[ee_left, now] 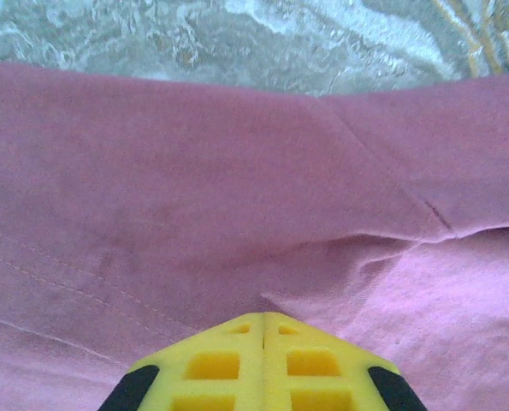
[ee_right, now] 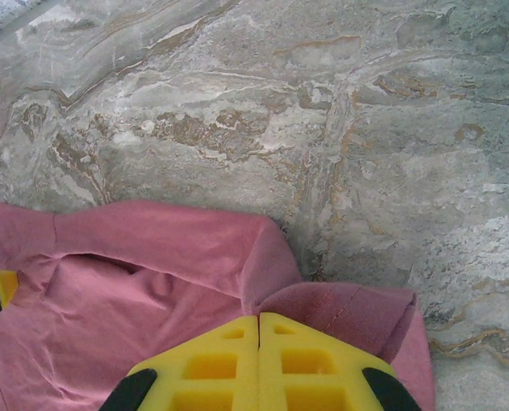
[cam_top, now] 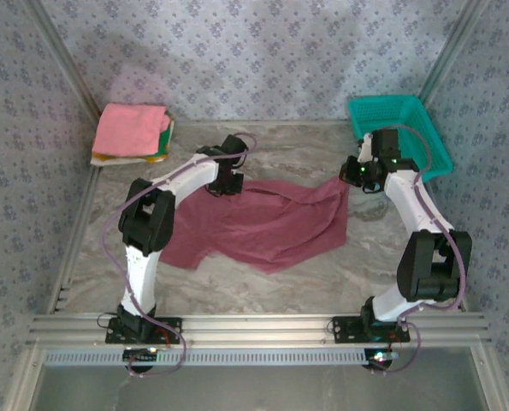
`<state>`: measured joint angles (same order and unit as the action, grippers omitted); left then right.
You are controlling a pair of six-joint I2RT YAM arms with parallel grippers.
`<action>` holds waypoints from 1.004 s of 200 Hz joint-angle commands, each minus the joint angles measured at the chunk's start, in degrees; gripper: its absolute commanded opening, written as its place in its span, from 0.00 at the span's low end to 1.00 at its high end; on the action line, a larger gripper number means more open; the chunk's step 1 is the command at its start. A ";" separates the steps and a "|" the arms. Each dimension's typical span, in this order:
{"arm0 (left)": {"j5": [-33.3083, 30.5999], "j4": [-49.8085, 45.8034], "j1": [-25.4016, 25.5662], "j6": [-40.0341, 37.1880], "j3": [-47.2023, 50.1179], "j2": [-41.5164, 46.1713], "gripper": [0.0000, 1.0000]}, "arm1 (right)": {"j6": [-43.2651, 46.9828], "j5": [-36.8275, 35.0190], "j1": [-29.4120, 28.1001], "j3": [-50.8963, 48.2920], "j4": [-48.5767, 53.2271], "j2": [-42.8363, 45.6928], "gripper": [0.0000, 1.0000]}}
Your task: Fold and stack the t-shirts
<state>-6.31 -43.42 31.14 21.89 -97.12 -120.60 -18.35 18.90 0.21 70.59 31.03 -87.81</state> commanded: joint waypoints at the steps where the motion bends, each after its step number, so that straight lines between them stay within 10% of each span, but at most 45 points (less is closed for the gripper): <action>1: -1.21 -3.08 0.13 -1.05 -1.74 0.41 0.16 | 0.86 0.96 0.05 -0.45 -0.13 -0.34 0.00; 33: -4.99 -3.27 3.16 -1.41 -0.24 0.75 0.63 | 0.90 1.27 0.14 -0.20 -0.21 -0.90 0.00; 47: -5.65 -3.04 3.67 -1.59 0.65 0.14 0.43 | 0.87 1.54 0.14 -0.36 -0.57 -1.06 0.00; 69: -9.14 -2.58 3.70 -1.60 1.24 -1.39 0.64 | 0.81 1.93 0.20 -0.36 -0.79 -1.40 0.00; 82: -9.24 -2.85 3.56 -2.35 0.40 -2.55 0.45 | 0.85 2.15 0.23 -0.19 -0.67 -1.61 0.00; 108: -9.21 -2.83 3.35 -2.73 -1.07 -3.96 0.53 | 0.98 2.29 0.49 -0.10 -0.40 -1.34 0.00; 156: -9.83 -2.40 3.23 -3.03 -1.36 -4.65 0.23 | 1.02 2.44 0.76 -0.36 -0.69 -1.46 0.00; 201: -10.65 -2.83 3.30 -3.43 -1.71 -2.65 0.25 | 1.19 2.42 0.72 -0.10 -0.48 -1.74 0.00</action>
<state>-15.25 -44.97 34.61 19.00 -97.08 -124.64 -18.35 20.45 0.60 70.52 30.94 -89.06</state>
